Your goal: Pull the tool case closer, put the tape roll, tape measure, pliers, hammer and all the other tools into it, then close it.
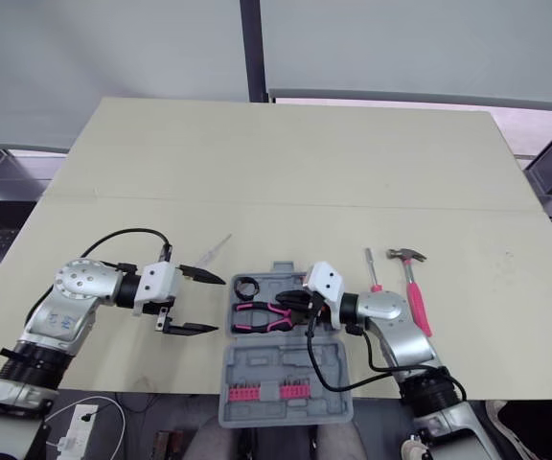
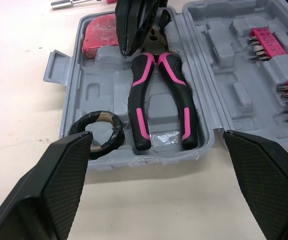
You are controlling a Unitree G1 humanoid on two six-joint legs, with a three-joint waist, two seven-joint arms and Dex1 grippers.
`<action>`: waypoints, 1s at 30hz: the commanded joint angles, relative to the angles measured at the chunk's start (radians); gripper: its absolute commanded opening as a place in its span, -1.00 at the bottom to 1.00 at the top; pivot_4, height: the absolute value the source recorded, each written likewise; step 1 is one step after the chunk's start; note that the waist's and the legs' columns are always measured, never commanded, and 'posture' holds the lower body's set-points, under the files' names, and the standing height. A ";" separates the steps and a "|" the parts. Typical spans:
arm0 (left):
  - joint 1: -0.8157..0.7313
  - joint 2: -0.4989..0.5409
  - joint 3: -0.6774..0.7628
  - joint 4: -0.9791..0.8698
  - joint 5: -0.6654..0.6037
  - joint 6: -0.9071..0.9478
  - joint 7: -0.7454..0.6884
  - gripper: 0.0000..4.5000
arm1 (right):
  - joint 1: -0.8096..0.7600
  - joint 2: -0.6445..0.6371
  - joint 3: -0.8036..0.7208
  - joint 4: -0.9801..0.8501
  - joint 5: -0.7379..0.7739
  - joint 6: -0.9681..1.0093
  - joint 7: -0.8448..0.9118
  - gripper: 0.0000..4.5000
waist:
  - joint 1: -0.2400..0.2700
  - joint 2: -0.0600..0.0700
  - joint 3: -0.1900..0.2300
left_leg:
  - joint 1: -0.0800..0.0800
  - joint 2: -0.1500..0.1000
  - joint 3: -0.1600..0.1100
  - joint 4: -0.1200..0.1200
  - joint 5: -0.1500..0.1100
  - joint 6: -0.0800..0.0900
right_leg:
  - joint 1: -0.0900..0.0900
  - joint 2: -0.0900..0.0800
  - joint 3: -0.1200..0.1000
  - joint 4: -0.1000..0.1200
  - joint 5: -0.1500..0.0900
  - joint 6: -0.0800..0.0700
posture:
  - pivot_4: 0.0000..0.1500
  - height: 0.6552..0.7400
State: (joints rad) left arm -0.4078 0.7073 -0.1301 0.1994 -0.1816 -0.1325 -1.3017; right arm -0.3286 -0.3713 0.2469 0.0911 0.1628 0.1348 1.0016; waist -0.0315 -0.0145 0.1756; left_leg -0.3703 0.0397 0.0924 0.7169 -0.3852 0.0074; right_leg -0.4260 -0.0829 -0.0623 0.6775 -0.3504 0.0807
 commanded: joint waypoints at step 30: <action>-0.053 -0.019 0.002 -0.016 -0.011 -0.011 0.005 1.00 | -0.006 -0.103 0.199 0.127 -0.272 0.155 -0.101 -0.97 | 0.005 -0.001 -0.023 | 0.049 0.000 -0.003 -0.015 -0.002 0.001 | 0.052 -0.003 0.002 -0.022 0.000 -0.001 | 1.00 1.00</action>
State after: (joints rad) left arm -0.4433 0.6918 -0.1335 0.2009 -0.1816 -0.1350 -1.3016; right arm -0.3915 -0.4419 0.4207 0.1146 -0.0453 0.1971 0.9220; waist -0.0267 -0.0160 0.1531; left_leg -0.3190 0.0382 0.0897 0.6993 -0.3869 0.0089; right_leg -0.3730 -0.0878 -0.0599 0.6560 -0.3508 0.0801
